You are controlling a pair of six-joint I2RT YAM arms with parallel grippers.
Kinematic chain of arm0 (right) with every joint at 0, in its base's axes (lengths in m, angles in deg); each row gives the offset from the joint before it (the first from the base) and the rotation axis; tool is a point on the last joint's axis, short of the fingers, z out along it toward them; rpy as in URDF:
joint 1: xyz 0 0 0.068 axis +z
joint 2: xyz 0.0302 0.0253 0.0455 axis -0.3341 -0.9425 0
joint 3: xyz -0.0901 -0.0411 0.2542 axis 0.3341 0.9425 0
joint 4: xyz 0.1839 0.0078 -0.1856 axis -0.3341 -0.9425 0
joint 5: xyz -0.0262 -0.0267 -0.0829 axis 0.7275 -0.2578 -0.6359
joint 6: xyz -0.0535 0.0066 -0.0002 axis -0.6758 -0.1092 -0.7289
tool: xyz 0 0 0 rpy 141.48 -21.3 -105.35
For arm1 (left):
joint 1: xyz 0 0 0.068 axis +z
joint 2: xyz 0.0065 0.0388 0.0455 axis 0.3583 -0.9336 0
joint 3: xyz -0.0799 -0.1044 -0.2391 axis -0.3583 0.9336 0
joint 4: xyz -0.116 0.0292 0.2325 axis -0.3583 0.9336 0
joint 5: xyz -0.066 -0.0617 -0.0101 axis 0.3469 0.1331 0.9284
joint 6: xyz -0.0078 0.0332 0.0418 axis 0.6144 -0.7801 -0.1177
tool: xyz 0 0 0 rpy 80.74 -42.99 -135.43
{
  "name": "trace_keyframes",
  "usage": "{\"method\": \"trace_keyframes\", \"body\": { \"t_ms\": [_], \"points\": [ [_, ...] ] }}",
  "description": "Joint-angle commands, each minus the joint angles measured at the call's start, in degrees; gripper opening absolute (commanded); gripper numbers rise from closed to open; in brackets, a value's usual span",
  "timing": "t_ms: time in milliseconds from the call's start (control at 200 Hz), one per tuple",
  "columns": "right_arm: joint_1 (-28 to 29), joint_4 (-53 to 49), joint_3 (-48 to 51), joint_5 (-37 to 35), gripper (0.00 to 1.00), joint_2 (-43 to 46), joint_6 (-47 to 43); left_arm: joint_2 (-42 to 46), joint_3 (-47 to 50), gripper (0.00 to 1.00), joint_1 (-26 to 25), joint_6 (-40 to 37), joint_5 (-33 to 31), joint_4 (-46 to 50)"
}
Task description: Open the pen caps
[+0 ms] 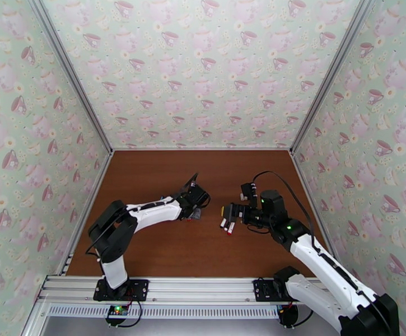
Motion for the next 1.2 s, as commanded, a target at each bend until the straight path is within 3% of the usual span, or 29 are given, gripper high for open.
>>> {"method": "trace_keyframes", "body": {
  "t_ms": [0, 776, 1197],
  "points": [
    [0.54, 0.24, 0.62, 1.05, 1.00, -0.92, 0.45, -2.07, -2.40, 0.15, 0.58, -0.12, -4.26, 3.40],
    [0.62, -1.43, -0.69, 0.66, 1.00, -1.85, 0.11, -9.78, -8.86, 0.28, 1.73, 0.41, -11.52, 11.22],
    [0.62, -2.17, -0.84, 0.35, 1.00, -2.71, -0.77, -4.99, -9.93, 0.34, 1.29, 1.10, -10.41, 12.63]
  ]
}}
